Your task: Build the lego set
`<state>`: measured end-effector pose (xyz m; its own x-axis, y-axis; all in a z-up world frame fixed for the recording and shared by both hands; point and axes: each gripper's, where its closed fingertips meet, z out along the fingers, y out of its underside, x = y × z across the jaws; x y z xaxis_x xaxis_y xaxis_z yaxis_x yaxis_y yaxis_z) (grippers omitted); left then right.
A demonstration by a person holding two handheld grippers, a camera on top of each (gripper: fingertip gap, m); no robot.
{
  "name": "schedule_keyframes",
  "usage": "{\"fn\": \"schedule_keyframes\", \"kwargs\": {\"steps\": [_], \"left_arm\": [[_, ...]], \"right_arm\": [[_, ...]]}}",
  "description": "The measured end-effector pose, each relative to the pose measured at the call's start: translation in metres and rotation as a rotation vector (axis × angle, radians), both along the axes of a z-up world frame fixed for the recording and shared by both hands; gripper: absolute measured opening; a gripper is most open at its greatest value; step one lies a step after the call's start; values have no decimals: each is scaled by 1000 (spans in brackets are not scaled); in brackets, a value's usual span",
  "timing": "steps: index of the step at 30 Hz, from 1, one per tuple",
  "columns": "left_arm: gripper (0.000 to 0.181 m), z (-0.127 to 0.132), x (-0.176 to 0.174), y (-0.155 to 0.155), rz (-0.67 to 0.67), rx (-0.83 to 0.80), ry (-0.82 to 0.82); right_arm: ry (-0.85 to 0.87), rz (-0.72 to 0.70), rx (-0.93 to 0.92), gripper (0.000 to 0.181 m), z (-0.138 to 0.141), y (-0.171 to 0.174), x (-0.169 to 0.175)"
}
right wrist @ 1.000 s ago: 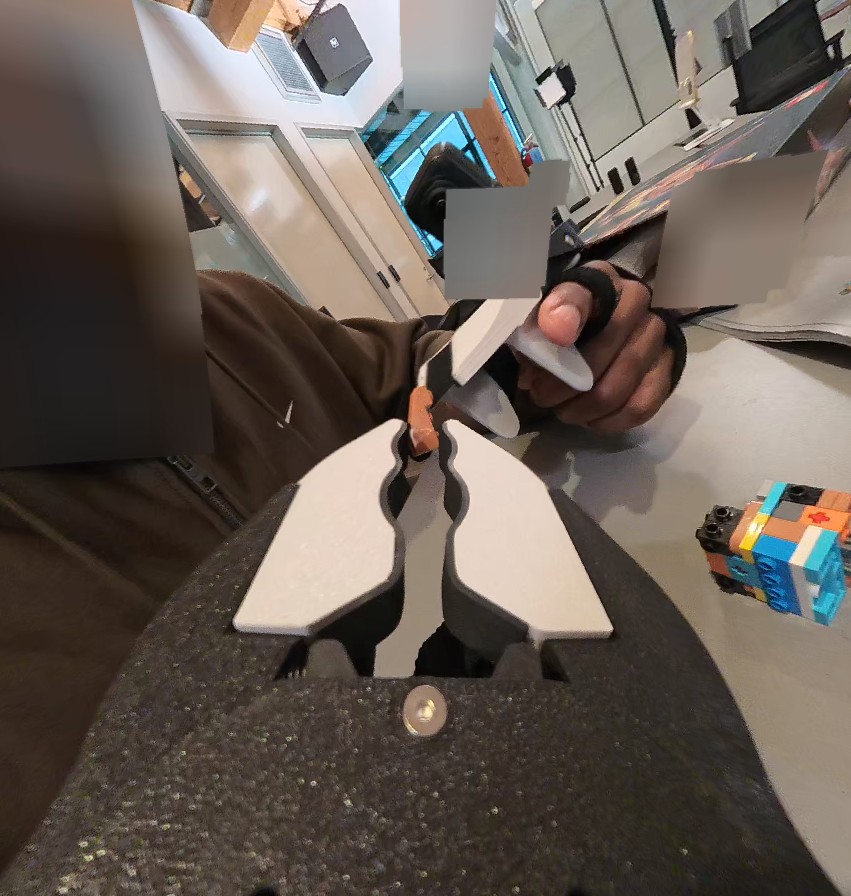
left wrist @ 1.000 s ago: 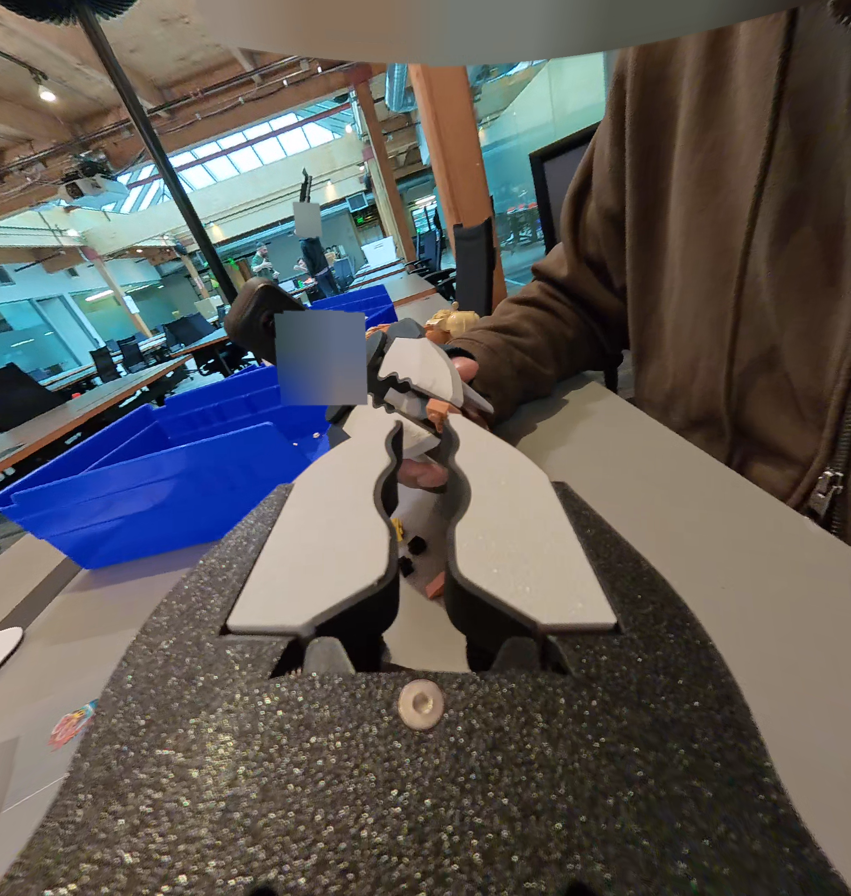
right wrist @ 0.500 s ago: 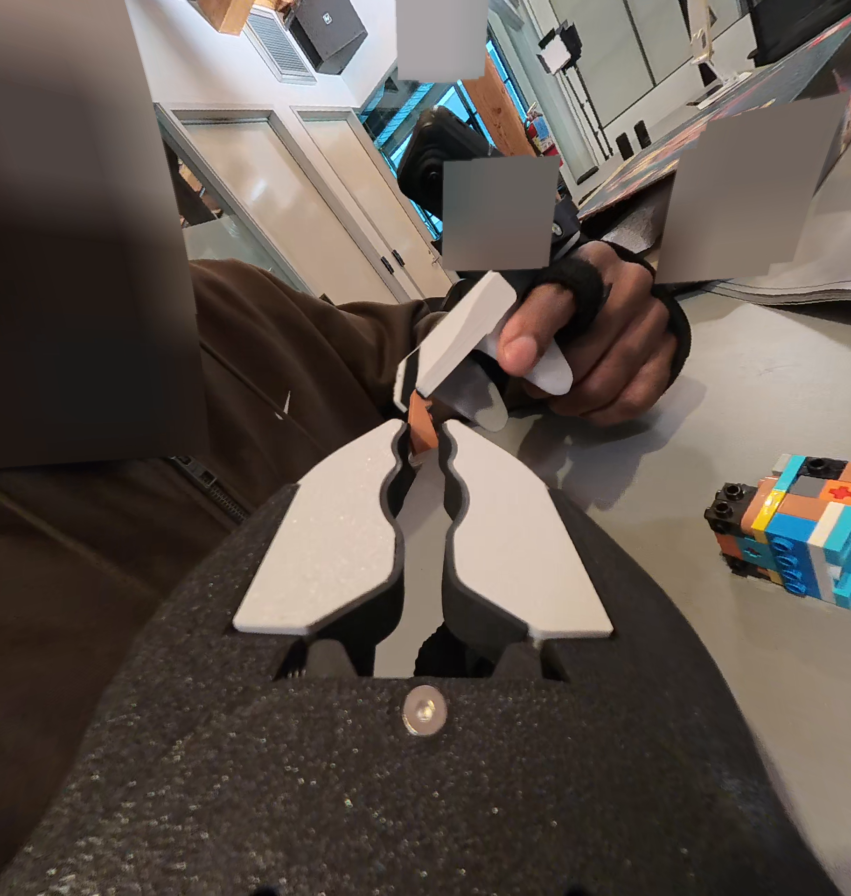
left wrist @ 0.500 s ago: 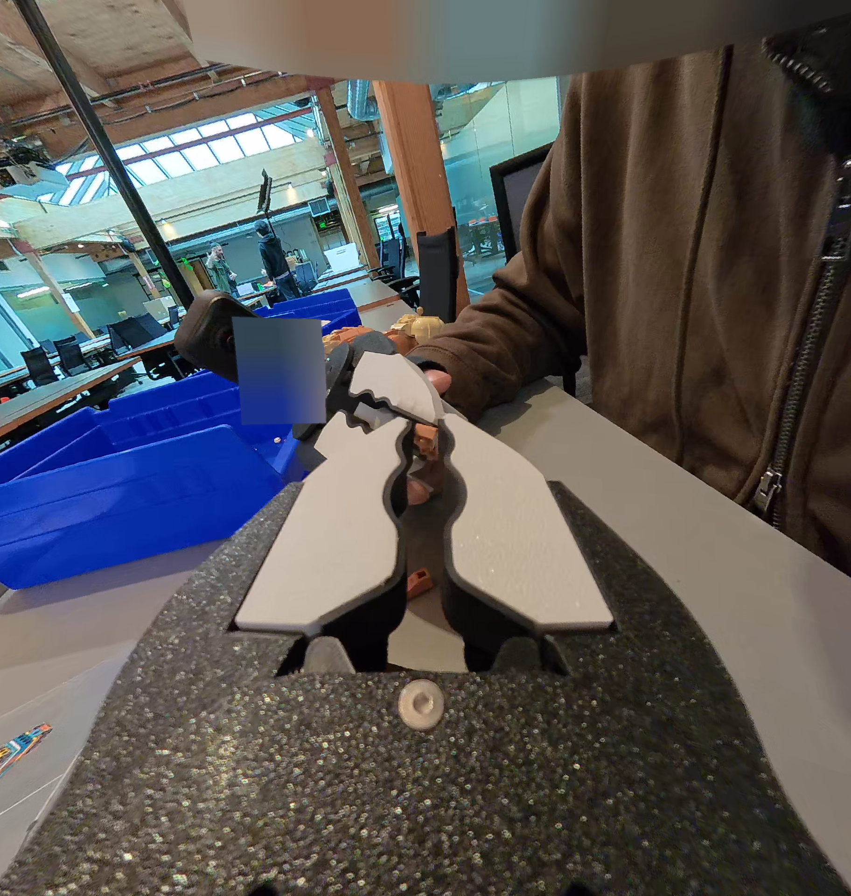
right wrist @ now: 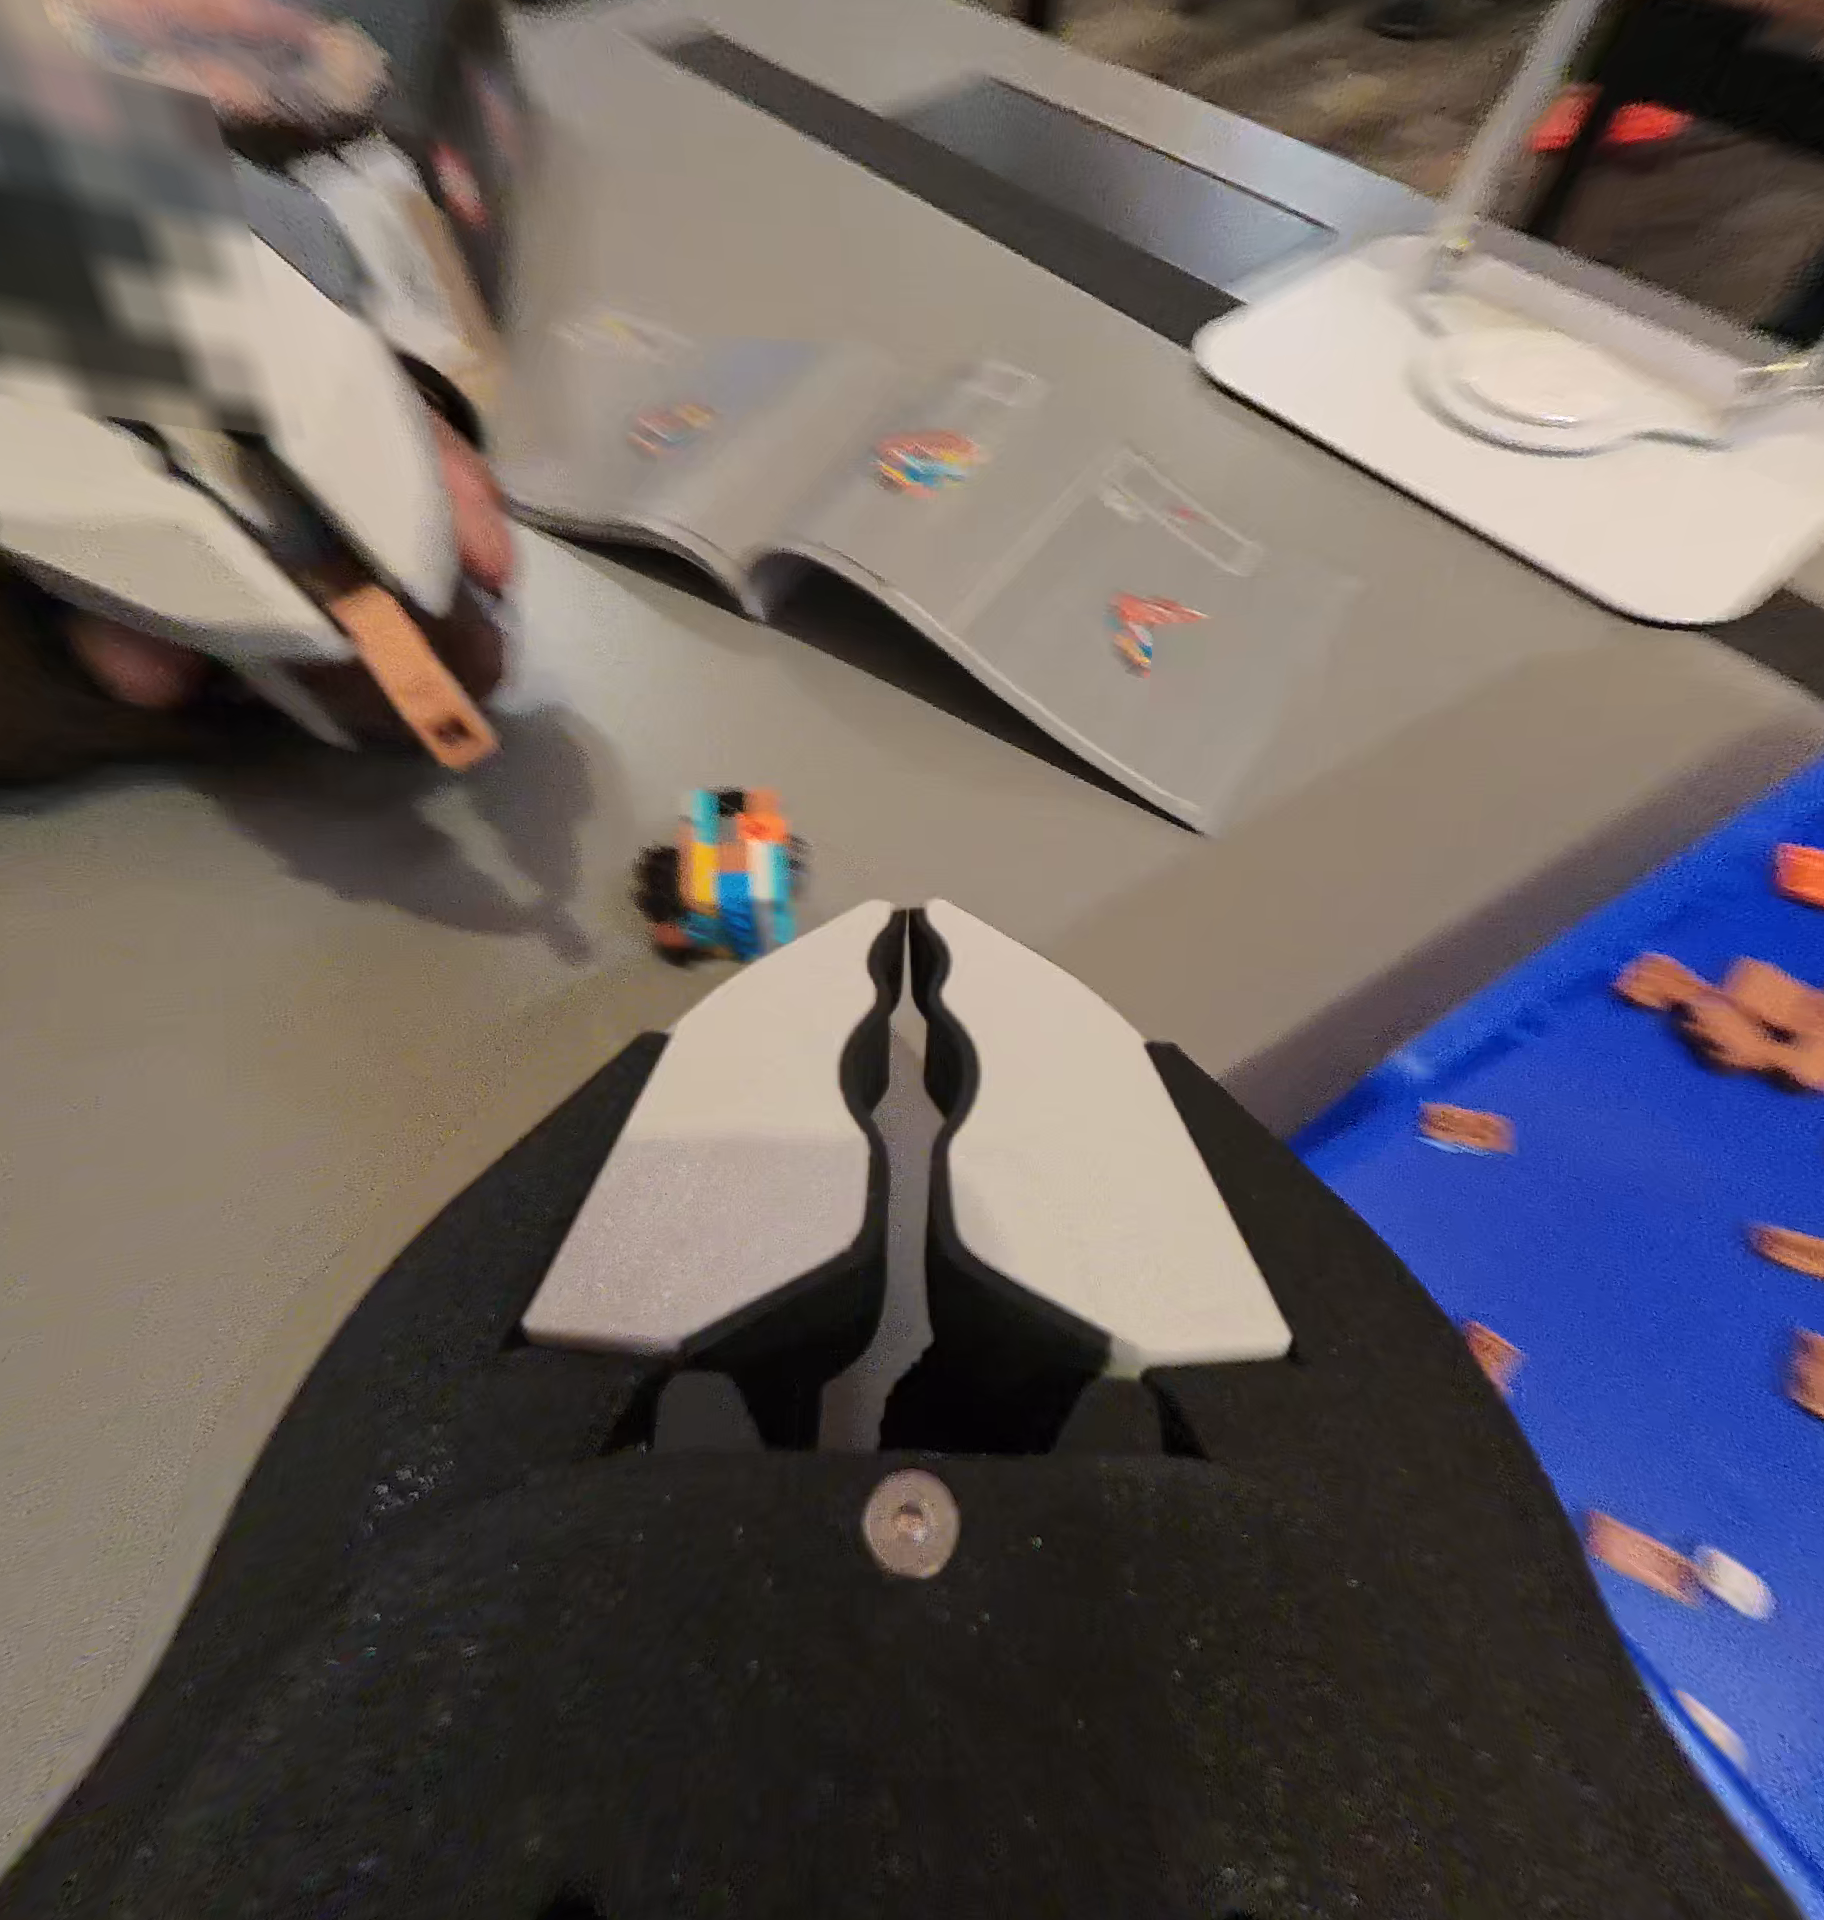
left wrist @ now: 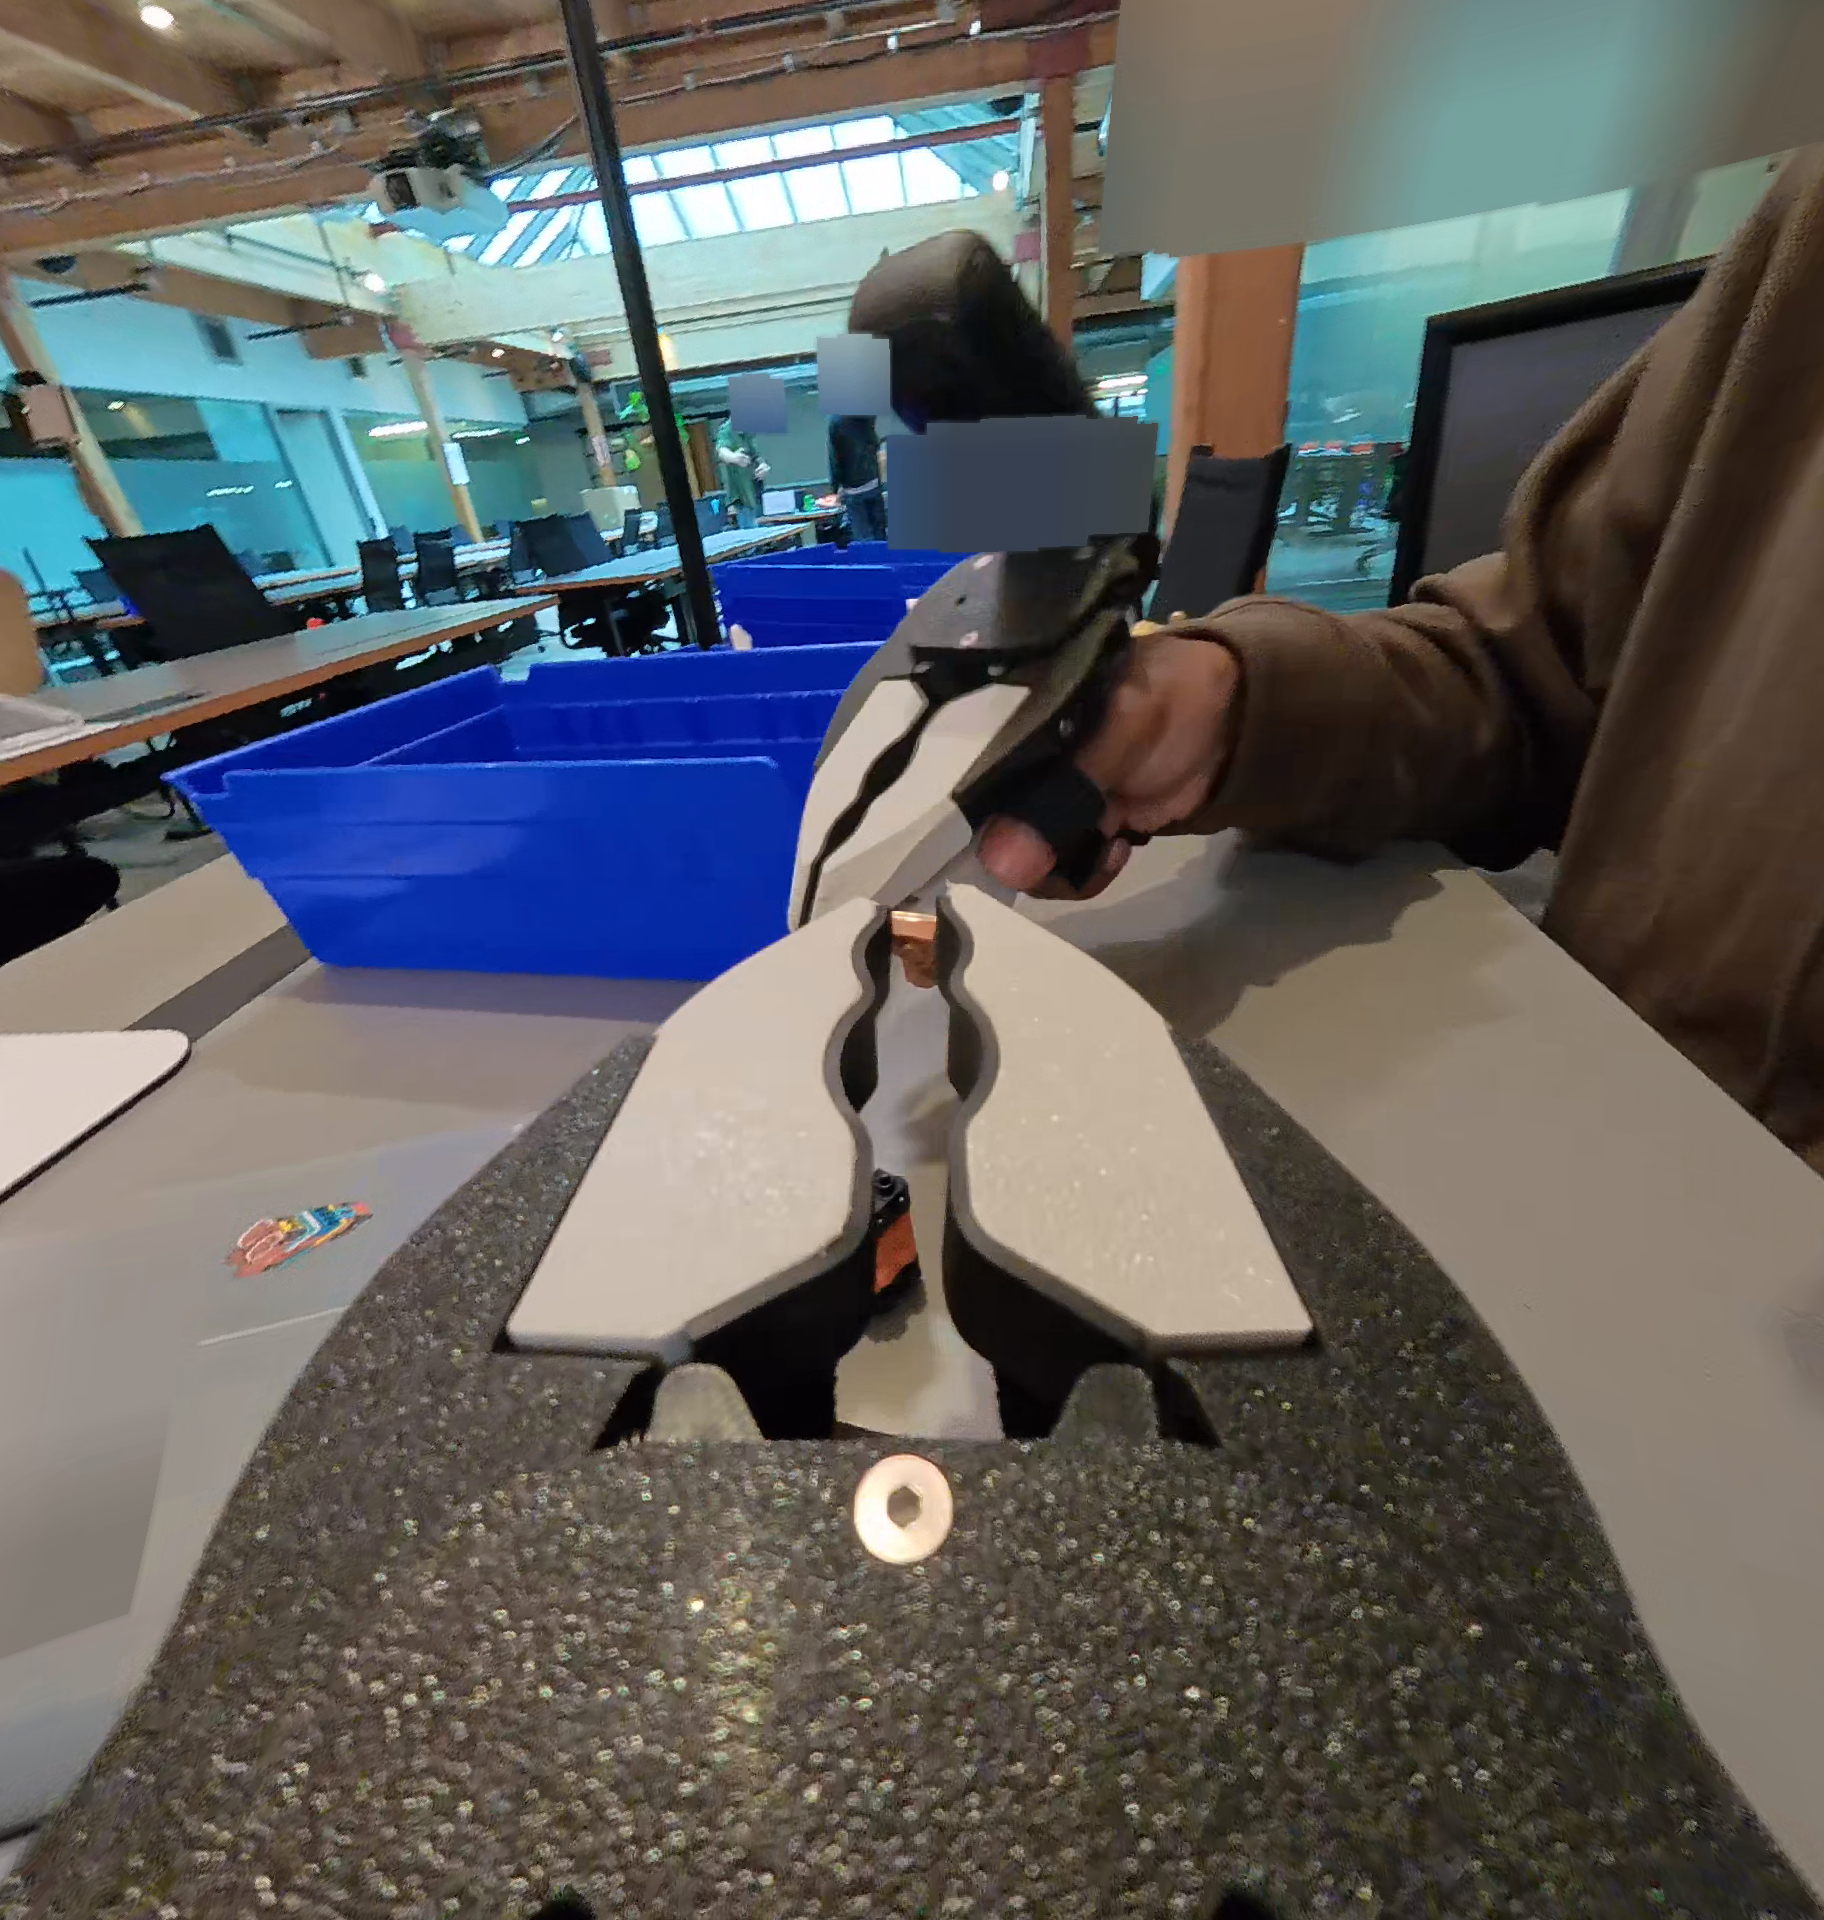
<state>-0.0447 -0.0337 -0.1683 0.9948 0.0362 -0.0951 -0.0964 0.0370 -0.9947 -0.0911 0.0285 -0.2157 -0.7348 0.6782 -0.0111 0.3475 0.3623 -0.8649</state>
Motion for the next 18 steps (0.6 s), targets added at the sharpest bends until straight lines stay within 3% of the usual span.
{"fn": "schedule_keyframes", "kwargs": {"steps": [4, 18], "left_arm": [[8, -3, -4, 4, 31, -16, -15], [8, -10, -5, 9, 38, -52, -25]], "right_arm": [[116, -92, 237, 0, -17, 18, -10], [126, -78, 291, 0, -23, 20, -10]]}}
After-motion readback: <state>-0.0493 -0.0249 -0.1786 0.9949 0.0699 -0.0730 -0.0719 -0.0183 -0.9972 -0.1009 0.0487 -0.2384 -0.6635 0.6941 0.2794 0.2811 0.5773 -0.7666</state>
